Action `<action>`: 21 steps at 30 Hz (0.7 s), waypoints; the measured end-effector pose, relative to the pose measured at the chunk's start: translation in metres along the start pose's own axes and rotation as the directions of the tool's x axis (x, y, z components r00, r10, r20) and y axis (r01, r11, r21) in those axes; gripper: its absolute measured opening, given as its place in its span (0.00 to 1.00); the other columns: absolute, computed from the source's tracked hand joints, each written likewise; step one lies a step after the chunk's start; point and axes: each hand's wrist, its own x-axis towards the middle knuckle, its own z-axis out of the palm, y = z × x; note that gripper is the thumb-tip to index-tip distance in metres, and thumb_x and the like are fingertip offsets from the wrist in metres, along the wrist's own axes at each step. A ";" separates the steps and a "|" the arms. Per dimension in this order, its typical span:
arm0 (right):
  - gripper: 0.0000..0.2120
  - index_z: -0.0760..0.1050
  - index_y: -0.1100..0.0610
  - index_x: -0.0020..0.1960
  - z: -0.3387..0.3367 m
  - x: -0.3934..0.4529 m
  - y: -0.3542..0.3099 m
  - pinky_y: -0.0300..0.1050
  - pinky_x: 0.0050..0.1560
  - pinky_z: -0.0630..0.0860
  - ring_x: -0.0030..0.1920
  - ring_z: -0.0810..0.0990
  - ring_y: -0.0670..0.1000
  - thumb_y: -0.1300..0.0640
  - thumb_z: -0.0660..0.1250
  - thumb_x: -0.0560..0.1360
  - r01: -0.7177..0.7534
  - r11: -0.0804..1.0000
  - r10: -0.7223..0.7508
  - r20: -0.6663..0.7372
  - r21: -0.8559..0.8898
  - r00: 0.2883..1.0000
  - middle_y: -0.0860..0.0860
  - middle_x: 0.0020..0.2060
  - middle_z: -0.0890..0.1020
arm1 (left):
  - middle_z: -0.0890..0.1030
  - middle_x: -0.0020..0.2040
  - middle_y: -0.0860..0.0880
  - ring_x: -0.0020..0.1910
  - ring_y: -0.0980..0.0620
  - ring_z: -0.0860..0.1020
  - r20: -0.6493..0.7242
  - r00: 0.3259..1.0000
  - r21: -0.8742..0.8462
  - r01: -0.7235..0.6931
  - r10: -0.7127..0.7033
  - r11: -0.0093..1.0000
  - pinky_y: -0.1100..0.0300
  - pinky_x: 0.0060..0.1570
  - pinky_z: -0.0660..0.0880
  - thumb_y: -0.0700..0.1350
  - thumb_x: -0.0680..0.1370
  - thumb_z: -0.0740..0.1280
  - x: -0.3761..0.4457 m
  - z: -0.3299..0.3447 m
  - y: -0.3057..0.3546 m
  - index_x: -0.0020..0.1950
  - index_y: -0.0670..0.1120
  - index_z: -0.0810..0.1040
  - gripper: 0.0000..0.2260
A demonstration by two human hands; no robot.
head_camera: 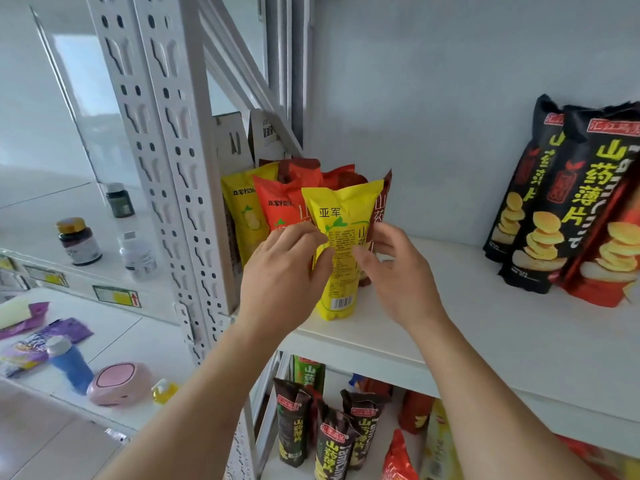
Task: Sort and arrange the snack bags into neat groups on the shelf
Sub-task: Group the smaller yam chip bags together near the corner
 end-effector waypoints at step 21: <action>0.48 0.62 0.39 0.69 0.039 0.019 0.003 0.57 0.56 0.79 0.60 0.78 0.48 0.25 0.71 0.54 -0.146 0.989 0.146 0.010 0.003 0.989 0.40 0.61 0.76 | 0.71 0.69 0.53 0.69 0.55 0.69 0.048 0.744 -0.397 0.626 -0.666 0.671 0.58 0.68 0.66 0.55 0.82 0.63 0.031 0.003 -0.003 0.71 0.49 0.72 0.20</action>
